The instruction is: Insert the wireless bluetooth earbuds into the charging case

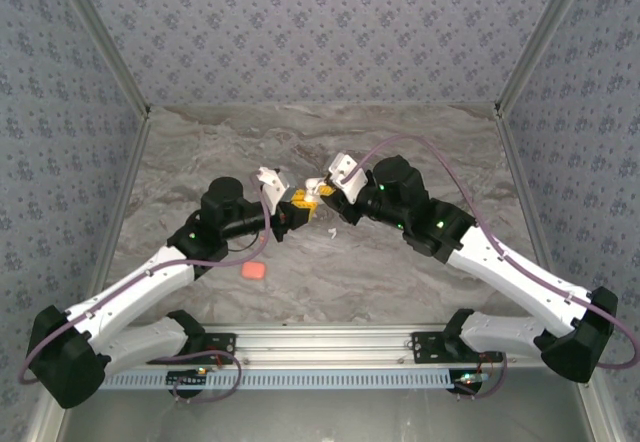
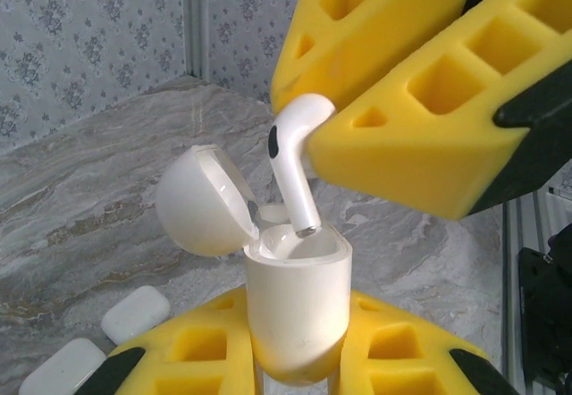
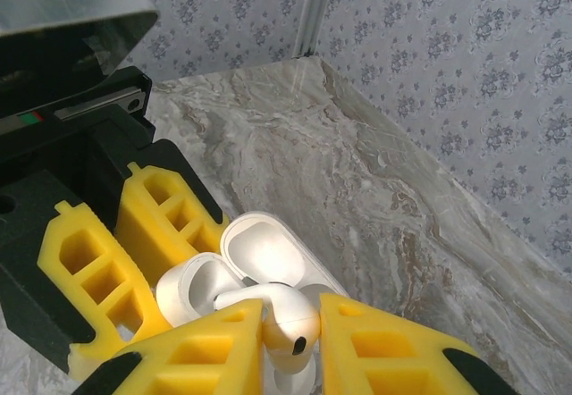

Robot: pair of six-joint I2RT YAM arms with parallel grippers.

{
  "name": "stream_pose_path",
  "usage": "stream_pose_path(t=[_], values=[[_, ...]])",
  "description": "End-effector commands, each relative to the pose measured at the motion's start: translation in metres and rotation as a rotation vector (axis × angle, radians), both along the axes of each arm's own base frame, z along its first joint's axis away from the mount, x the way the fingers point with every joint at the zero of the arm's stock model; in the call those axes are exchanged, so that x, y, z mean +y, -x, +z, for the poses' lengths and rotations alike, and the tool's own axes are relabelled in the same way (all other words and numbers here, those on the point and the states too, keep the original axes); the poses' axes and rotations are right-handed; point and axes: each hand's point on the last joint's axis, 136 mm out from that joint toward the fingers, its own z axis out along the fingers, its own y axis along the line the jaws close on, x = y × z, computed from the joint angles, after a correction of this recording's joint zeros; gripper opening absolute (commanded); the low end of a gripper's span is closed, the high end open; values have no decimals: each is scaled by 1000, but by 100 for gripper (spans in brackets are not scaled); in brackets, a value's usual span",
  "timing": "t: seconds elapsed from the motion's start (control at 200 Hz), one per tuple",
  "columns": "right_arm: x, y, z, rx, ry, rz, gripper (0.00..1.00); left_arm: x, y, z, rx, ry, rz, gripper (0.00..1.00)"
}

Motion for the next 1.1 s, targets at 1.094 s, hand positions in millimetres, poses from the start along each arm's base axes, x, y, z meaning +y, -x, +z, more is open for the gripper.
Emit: stream_pose_path(t=[1.094], values=[[-21,17,71,100,-218,151,61,1,-5,29,-77,76,28,2]])
